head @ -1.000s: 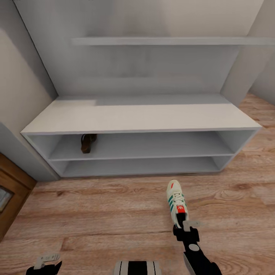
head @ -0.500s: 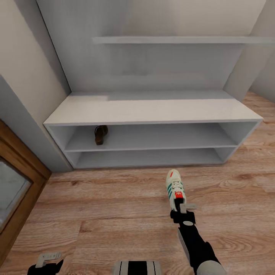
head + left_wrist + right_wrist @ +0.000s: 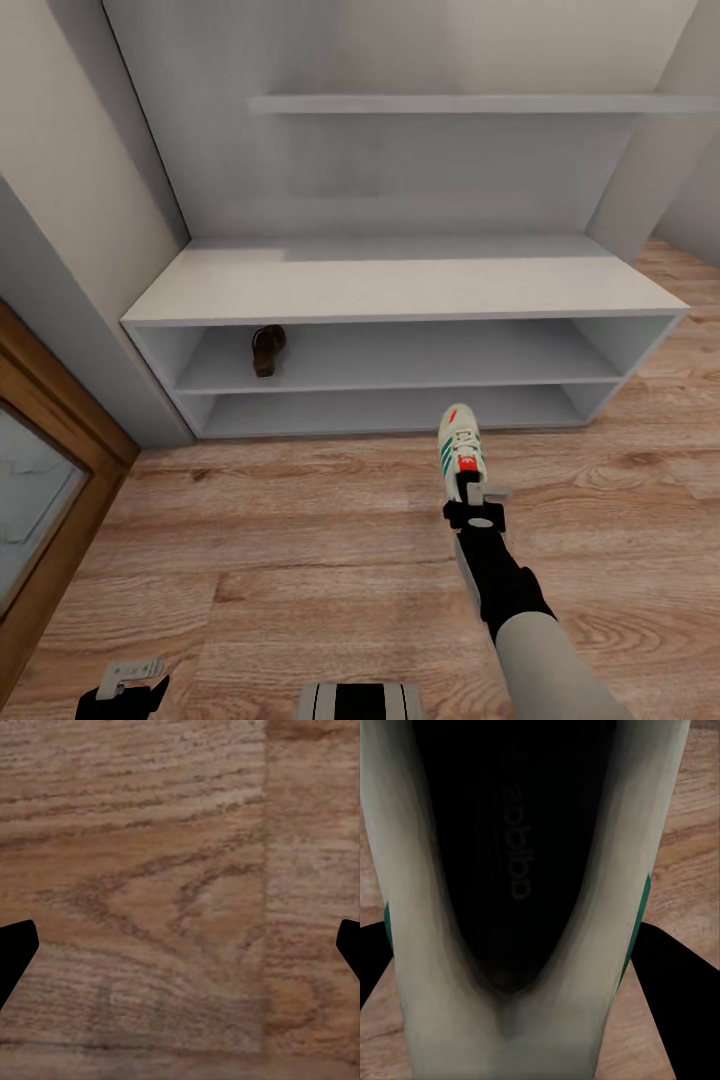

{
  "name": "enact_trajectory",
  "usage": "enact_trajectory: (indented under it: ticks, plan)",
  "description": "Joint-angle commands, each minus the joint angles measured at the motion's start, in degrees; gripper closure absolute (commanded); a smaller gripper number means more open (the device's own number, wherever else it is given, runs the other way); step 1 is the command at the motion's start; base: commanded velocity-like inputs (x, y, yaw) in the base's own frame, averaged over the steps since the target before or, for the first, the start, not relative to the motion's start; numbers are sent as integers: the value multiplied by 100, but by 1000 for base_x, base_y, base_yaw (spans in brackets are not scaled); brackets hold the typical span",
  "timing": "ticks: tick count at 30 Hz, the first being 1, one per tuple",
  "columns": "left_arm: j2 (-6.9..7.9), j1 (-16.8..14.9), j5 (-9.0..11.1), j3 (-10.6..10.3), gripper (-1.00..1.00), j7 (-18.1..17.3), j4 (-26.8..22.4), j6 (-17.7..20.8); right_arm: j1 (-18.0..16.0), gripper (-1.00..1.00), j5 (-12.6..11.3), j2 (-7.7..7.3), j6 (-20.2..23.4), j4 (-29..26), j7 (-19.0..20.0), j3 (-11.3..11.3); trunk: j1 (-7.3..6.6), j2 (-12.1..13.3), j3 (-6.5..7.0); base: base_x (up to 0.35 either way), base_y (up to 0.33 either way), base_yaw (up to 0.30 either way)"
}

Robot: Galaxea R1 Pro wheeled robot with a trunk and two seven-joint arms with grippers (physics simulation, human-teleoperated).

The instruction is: Pick up the two gym shoes and the two sandals from the corridor floor and place them onto the hallstand (shoe rack) in the corridor, making sure they are on the rack and not on the floor. Arrange them so the two gym shoes are next to each other and the two sandals are next to each other.

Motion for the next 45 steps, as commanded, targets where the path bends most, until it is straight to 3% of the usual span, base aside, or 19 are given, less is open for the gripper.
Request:
enact_trajectory:
  ticks: [1,6,12,21,45]
  plan:
    - [-1,-4,-51,45,-100,-28,4,-23,-144,100,51,6,237,-12,3,-19,-1,-2,-4,0,0,0]
    - [-23,-4,-55,39,-100,-29,4,-24,-495,100,56,6,480,-18,-29,-13,-1,-2,-4,0,0,0]
    - [-79,-4,-84,24,-100,-36,-55,-24,-805,100,51,6,514,-14,-498,-11,-1,-2,-4,0,0,0]
    - [-74,-4,-88,17,-100,-36,-58,-16,-828,100,51,6,515,-13,-536,-3,-1,-2,-4,90,0,0]
    - [-72,-4,-94,30,-100,-36,-33,-15,-833,100,51,6,515,-71,-537,-1,-1,-2,-4,326,-21,0]
